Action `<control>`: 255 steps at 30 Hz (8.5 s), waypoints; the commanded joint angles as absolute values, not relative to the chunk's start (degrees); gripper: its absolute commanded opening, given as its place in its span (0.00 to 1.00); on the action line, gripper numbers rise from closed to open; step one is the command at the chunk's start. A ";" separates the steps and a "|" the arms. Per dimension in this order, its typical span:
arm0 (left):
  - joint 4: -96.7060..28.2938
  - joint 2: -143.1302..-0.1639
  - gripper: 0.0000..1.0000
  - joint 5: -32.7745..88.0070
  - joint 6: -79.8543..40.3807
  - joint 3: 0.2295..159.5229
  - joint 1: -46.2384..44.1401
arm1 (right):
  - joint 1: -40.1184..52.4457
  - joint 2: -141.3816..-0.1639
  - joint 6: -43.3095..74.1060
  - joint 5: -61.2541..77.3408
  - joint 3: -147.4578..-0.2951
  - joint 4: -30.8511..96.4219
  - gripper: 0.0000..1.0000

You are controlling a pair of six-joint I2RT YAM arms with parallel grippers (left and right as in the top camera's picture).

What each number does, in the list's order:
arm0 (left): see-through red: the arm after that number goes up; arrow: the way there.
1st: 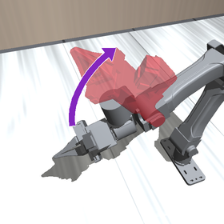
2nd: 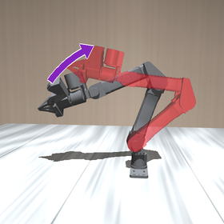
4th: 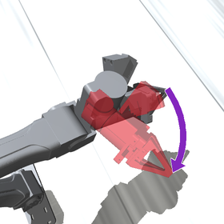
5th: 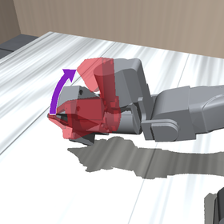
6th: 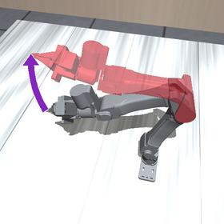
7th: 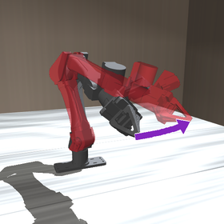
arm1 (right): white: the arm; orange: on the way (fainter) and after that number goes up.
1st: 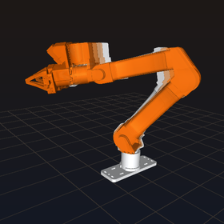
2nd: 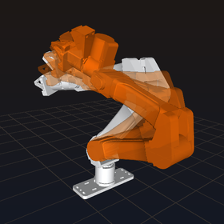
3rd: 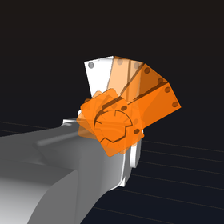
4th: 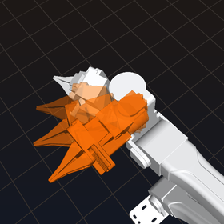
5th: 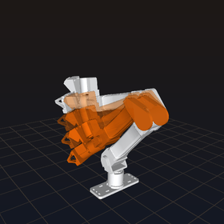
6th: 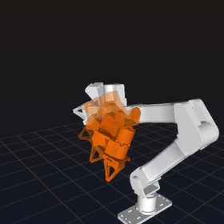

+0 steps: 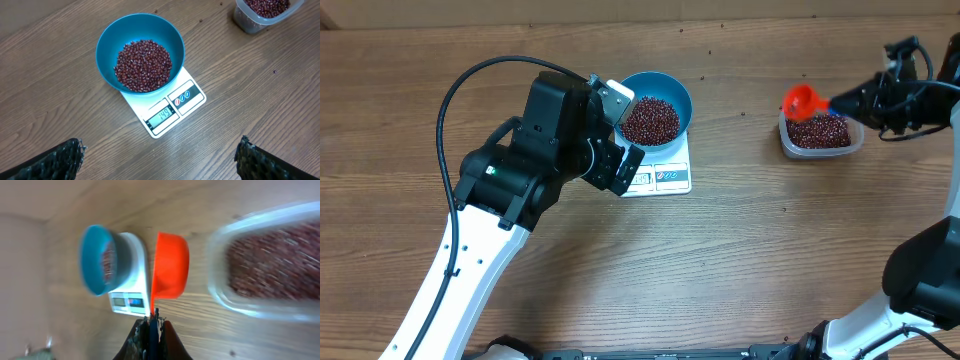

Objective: Scoop item into bowl and weigh 150g on scale

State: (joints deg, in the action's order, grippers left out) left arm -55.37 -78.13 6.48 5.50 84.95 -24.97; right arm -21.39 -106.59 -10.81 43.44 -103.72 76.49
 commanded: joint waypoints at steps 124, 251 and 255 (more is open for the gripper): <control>-55.48 -78.46 1.00 6.92 4.91 85.34 -24.75 | -18.13 -94.65 33.54 18.24 -77.95 47.53 0.06; -55.51 -78.46 0.99 6.92 4.91 85.34 -24.75 | 2.98 -0.16 8.08 5.52 -0.45 4.40 1.00; -55.51 -78.46 0.99 6.92 4.91 85.34 -24.75 | 2.98 -0.16 8.08 5.39 -0.45 4.36 1.00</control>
